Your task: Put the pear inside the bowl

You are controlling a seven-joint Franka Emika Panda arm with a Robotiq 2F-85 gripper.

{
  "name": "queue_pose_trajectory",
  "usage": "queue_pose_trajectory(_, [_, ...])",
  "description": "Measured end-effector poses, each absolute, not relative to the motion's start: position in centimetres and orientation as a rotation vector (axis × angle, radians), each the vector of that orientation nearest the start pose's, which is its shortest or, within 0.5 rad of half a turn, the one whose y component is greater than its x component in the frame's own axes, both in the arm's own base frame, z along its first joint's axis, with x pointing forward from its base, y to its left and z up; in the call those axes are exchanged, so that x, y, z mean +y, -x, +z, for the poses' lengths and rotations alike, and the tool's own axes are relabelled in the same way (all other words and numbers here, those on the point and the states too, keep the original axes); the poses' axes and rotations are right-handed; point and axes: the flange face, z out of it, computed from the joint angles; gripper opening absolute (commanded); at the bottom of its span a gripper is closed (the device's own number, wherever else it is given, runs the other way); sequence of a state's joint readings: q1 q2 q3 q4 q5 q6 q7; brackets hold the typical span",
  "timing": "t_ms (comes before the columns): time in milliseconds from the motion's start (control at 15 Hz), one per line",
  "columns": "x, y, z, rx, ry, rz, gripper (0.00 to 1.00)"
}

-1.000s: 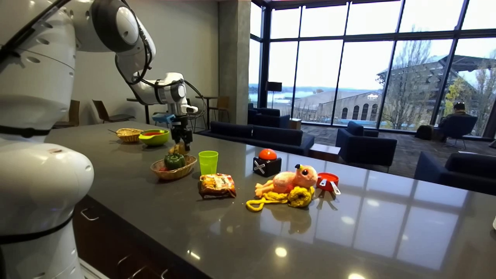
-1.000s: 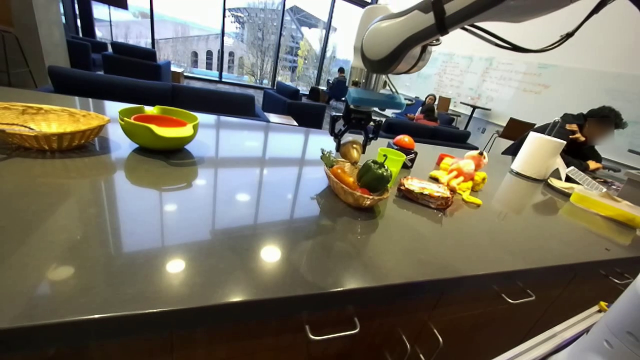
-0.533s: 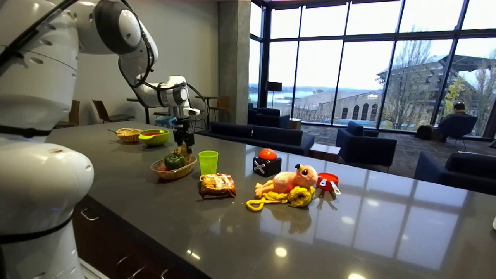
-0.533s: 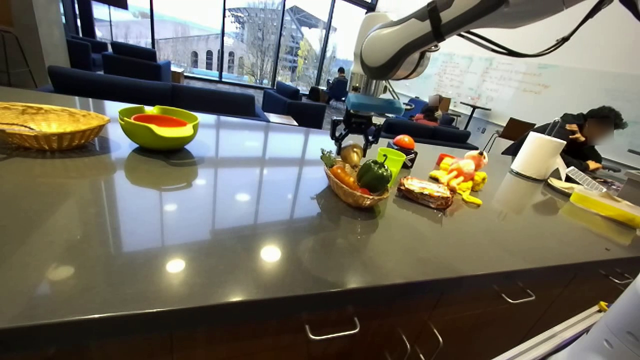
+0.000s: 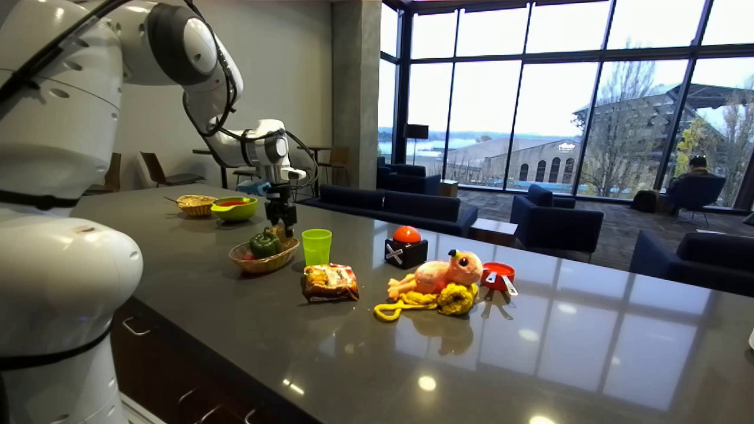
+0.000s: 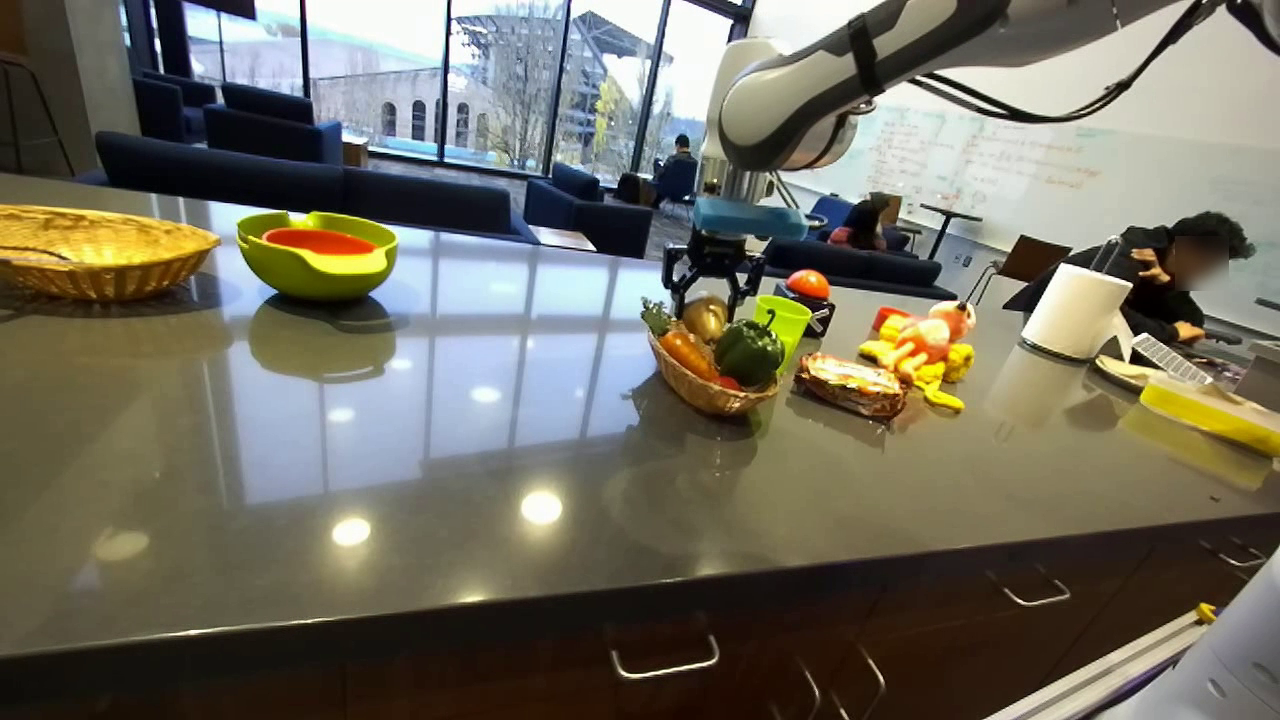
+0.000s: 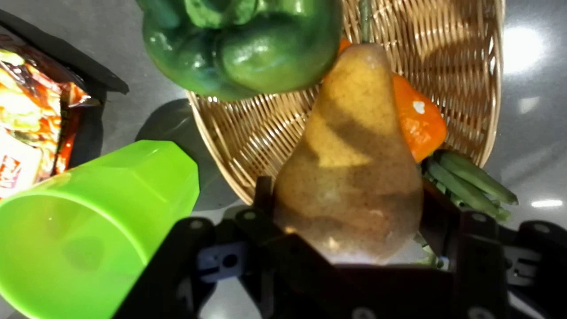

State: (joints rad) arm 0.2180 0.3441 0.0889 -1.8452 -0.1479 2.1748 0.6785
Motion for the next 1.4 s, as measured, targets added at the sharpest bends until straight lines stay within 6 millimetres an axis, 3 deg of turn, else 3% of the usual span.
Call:
queue_pose_trajectory(67, [18.2,-60.5,33.9,0.469,3.193,-0.05,0.83])
queue_pose_trajectory(200, [18.3,-60.4,33.7,0.468,3.194,-0.045,0.98])
queue_pose_trajectory(800, [18.4,-60.5,34.1,0.462,3.193,-0.059,1.0])
queue_pose_trajectory(1067, [18.6,-60.2,36.0,0.397,3.199,-0.097,1.0])
queue_pose_trajectory(1400, [18.1,-58.9,39.5,0.158,3.231,-0.119,1.0])
